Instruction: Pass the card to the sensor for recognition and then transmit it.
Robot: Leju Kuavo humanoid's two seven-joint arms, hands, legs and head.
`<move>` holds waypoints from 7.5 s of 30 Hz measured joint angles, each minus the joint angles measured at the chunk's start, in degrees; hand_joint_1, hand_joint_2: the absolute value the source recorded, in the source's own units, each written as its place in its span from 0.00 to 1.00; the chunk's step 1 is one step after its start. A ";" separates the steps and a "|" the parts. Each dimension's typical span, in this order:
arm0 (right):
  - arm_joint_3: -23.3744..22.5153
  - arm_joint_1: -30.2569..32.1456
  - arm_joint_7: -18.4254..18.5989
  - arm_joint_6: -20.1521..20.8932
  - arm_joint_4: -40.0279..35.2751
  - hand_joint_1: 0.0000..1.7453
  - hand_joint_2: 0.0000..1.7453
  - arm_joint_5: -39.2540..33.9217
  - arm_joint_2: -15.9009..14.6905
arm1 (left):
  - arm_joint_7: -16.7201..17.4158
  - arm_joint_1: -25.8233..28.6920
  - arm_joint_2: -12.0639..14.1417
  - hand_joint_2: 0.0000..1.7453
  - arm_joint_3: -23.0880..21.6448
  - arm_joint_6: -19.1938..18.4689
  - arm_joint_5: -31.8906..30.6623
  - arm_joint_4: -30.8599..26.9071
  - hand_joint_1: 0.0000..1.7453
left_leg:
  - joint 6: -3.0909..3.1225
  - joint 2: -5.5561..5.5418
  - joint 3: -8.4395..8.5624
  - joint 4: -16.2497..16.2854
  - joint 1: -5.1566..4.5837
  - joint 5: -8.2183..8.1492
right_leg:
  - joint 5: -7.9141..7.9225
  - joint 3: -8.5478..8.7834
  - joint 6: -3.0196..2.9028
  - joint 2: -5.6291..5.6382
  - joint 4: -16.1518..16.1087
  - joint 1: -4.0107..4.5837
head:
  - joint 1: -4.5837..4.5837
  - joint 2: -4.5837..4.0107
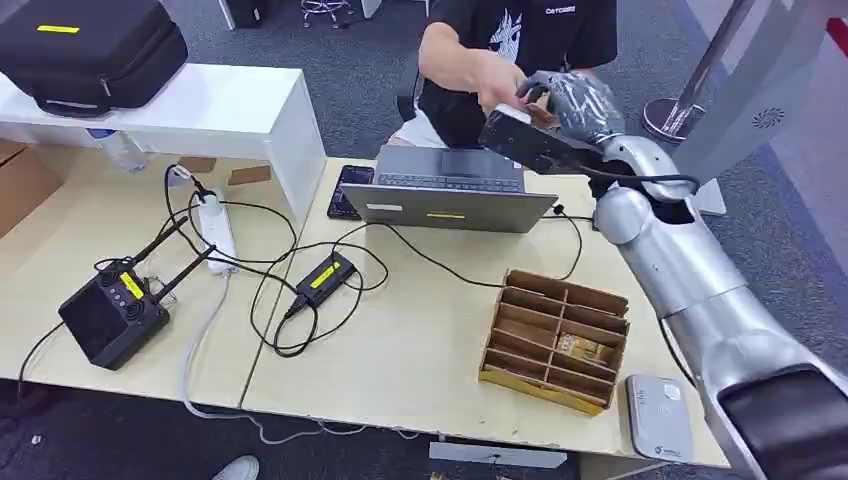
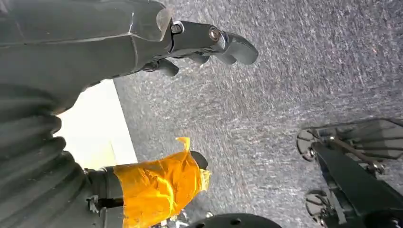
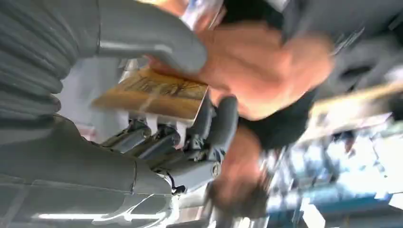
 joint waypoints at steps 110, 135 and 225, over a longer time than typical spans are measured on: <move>-13.33 51.77 14.79 -22.02 -28.26 0.99 1.00 51.77 -13.81 | -0.17 0.83 -0.33 1.00 7.23 1.97 0.18 0.00 0.00 | 0.16 -0.04 -0.09 0.03 -0.08 -0.23 | -0.18 0.01 0.06 -0.13 -0.16 -0.09 | 0.00 0.00; -14.40 53.54 14.16 -27.18 -29.90 0.00 1.00 51.04 -13.75 | -0.52 0.82 -0.35 1.00 8.04 1.97 -0.55 0.00 0.00 | 0.15 -0.04 -0.09 0.03 -0.08 -0.23 | -0.16 -0.01 0.05 -0.13 -0.16 -0.09 | -0.02 0.00; -3.94 40.25 12.30 -26.48 -21.61 1.00 1.00 42.72 -8.65 | -0.85 0.22 -0.33 1.00 9.18 1.55 -3.74 0.00 0.00 | 0.12 -0.01 -0.10 0.05 -0.08 -0.20 | -0.11 -0.05 0.06 -0.09 -0.14 -0.09 | 0.00 0.00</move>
